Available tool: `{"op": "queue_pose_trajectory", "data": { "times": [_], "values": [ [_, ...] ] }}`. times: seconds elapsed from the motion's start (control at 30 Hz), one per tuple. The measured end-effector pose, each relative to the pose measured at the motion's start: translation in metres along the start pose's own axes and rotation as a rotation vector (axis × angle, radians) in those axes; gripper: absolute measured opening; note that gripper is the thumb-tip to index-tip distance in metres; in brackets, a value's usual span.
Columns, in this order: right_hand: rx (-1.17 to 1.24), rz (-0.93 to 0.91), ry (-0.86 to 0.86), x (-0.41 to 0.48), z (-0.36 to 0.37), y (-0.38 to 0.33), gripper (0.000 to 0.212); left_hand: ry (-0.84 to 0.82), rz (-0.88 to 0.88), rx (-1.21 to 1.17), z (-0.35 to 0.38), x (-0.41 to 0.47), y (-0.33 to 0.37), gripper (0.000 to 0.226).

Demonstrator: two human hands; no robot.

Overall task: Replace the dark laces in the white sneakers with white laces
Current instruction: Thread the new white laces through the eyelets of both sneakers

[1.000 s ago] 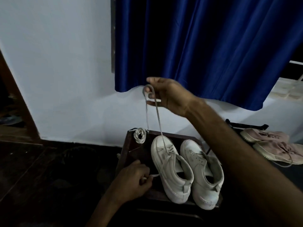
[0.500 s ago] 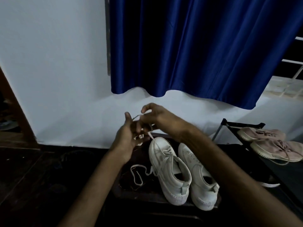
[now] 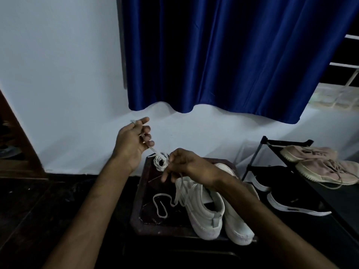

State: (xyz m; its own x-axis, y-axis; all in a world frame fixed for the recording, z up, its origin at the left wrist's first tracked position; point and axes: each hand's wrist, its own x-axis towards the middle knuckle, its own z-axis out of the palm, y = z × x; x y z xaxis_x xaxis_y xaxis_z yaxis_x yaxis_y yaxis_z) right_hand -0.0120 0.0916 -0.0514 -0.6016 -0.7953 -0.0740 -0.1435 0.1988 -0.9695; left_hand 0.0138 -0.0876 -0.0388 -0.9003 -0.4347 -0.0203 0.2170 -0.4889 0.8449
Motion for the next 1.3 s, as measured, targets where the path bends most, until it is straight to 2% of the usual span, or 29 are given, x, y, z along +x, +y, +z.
{"op": "queue_pose_trajectory", "data": {
  "times": [0.1,0.17,0.27,0.33,0.37,0.43,0.53,0.7,0.83,0.93,1.1,1.3],
  "values": [
    [0.009,0.017,-0.023,0.0,0.003,0.012,0.014,0.011,0.047,0.017,0.003,0.0,0.004,0.026],
    [-0.039,0.024,-0.017,-0.003,0.004,0.02,0.009,-0.001,0.097,0.109,0.008,-0.005,0.004,0.03],
    [-0.441,-0.054,0.186,-0.018,-0.01,0.022,0.016,-0.06,0.229,0.388,0.02,-0.018,-0.005,0.036],
    [-0.727,-0.051,0.373,-0.036,-0.033,0.021,0.019,-0.199,0.303,0.574,0.026,-0.027,-0.023,0.03],
    [-0.846,-0.018,0.407,-0.046,-0.044,0.023,0.02,-0.282,0.316,0.657,0.028,-0.032,-0.034,0.027],
    [-0.971,0.118,0.336,-0.062,-0.057,0.028,0.023,-0.379,0.315,0.794,0.033,-0.04,-0.058,0.023],
    [-0.986,0.269,0.27,-0.07,-0.051,0.046,0.027,-0.401,0.296,0.965,0.039,-0.052,-0.089,0.02],
    [-1.073,0.153,0.488,-0.069,-0.043,0.059,0.024,-0.346,0.361,1.345,0.044,-0.069,-0.12,0.026],
    [-0.891,0.186,0.463,-0.068,-0.053,0.067,0.019,-0.303,0.449,1.521,0.049,-0.082,-0.125,0.029],
    [-0.672,0.202,0.43,-0.071,-0.063,0.071,0.012,-0.286,0.432,1.593,0.053,-0.086,-0.13,0.031],
    [-0.505,0.175,0.399,-0.075,-0.067,0.073,0.007,-0.217,0.395,1.622,0.065,-0.082,-0.139,0.024],
    [-0.557,0.132,0.413,-0.078,-0.067,0.077,0.012,-0.197,0.415,1.716,0.074,-0.077,-0.14,0.024]
  ]
}}
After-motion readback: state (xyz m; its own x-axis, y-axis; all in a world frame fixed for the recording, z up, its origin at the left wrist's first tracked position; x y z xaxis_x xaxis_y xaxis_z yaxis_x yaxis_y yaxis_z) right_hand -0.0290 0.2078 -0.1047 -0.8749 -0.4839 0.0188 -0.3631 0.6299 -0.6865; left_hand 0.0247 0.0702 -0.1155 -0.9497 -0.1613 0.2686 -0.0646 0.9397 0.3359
